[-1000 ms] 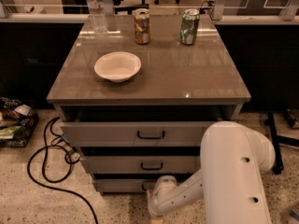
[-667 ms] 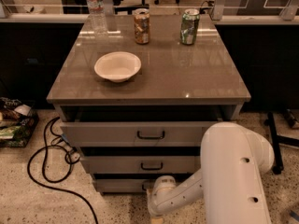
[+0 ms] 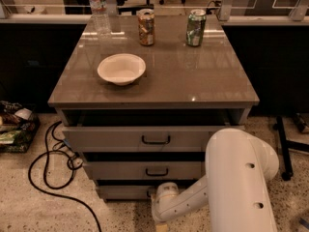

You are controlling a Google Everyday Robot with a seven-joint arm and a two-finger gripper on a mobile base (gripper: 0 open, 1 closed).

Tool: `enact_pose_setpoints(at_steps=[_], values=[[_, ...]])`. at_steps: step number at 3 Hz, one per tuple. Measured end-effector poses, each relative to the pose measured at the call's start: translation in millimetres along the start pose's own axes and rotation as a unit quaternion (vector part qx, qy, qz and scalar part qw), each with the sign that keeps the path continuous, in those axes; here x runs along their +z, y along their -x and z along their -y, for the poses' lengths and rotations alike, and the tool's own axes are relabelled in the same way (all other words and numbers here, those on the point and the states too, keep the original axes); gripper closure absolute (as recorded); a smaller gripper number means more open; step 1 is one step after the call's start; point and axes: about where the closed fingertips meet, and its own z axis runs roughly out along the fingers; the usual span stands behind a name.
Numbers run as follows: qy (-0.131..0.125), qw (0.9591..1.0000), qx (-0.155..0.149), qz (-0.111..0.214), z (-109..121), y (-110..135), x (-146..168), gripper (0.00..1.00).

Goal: Open bottom drawer

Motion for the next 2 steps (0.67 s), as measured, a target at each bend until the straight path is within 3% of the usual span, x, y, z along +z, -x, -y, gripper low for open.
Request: enact_pose_setpoints(at_steps=[2], values=[[0.013, 0.9996, -0.016, -0.019, -2.0, -10.6, 19.4, 0.00]])
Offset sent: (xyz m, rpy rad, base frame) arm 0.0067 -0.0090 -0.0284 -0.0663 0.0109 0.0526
